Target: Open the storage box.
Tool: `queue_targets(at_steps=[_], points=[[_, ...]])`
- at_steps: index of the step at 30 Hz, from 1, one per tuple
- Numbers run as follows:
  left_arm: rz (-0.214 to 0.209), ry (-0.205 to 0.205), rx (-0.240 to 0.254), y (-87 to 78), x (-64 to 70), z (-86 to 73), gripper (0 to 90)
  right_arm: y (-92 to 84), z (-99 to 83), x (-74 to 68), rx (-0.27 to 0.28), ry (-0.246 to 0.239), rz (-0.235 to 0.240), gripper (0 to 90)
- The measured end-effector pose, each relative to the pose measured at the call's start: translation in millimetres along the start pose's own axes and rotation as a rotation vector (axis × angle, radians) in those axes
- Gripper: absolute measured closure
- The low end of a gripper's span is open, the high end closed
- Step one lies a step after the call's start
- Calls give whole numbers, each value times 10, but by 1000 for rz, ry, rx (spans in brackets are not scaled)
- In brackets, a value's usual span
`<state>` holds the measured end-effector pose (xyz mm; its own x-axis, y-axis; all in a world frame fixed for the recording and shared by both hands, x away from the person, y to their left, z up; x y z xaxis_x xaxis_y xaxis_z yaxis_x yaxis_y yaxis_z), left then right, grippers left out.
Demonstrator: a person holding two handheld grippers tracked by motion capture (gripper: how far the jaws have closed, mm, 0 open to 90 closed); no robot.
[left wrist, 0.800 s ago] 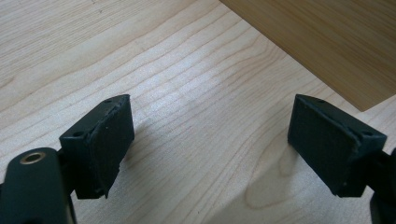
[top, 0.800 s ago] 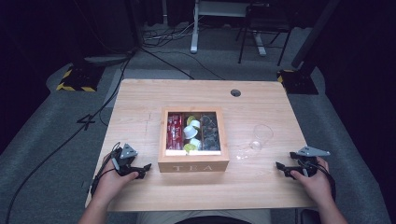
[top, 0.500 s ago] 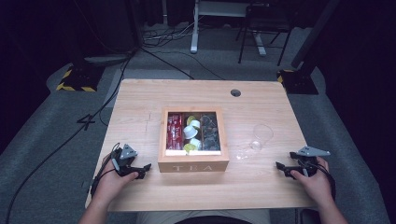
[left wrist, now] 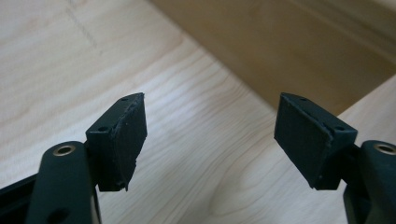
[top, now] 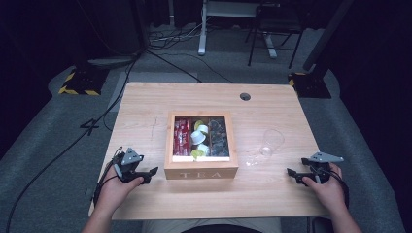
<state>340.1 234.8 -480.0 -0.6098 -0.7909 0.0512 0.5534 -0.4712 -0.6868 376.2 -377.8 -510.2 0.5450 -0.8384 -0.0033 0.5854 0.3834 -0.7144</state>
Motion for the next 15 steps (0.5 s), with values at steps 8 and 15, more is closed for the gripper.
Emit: queue_targets(at_steps=[8, 15], points=[[-37, 62, 112, -100, 151, 125, 303, 2, 3, 5, -1, -1, 2, 167], [-86, 40, 160, -240, 177, 176, 292, 2, 3, 5, 0, 0, 2, 167]])
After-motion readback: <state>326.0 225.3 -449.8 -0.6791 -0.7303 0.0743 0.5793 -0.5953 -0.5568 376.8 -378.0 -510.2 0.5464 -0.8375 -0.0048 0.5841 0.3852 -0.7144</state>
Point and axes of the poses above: each handheld gripper's, and its own axes: y roughly forward along the jaws, z roughly out of its top, x roughly to its right, the point moved 1 cm from there along y, roughly forward along the jaws, and after that the axes turned 3 degrees about -x, right-handed, at the moved point
